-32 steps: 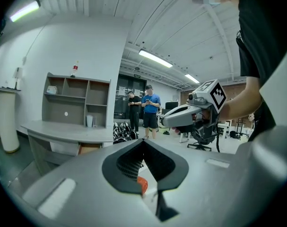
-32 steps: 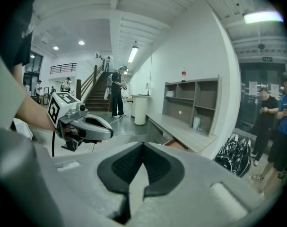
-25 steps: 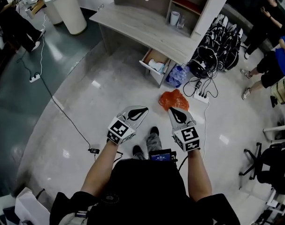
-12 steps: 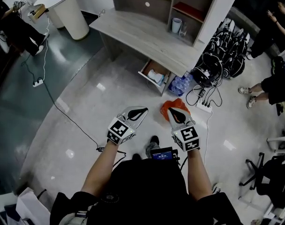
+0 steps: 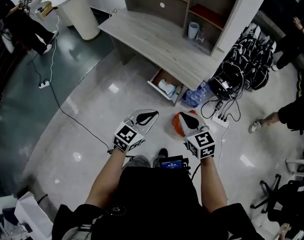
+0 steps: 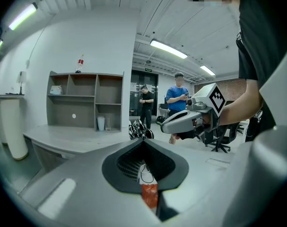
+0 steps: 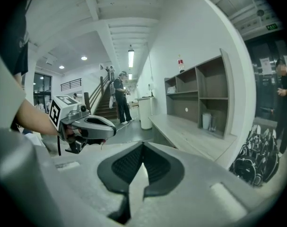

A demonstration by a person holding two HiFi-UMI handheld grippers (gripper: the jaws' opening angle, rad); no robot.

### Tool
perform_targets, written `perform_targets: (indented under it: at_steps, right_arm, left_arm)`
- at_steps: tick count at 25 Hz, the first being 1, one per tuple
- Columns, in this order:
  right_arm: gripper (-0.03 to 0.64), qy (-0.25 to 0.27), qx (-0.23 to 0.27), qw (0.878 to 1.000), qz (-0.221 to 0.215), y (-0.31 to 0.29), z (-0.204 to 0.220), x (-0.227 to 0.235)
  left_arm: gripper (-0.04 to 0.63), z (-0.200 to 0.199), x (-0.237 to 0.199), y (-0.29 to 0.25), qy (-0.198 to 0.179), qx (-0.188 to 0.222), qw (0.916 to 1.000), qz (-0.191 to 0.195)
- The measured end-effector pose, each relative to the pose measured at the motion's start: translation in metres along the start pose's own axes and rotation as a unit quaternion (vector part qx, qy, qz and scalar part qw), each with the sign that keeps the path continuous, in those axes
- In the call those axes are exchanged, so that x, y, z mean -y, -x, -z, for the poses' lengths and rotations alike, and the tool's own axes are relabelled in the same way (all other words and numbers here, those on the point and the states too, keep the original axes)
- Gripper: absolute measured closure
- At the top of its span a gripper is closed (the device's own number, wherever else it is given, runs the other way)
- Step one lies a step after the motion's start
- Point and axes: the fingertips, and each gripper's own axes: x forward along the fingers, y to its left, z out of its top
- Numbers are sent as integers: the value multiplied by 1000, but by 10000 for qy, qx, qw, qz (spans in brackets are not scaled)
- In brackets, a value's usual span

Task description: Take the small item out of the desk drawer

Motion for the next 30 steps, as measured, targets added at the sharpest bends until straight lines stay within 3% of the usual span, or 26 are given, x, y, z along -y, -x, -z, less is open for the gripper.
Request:
perform_targets:
  at_steps: [7,12,30]
  right_arm:
    - [614,-20,-55,9999,-129,-13,-2,11]
    - [614,-98,-128,9998,-116,-34,-1,20]
    - [614,-186,-160,9987,443,-135,-54,54]
  left_arm:
    - [592,-2,-15,-10,9,-35,9999,-115]
    - [592,2,-36,-19,312,89,9994,-115]
    - [592,-14,-158,-51,395,172,9980,458]
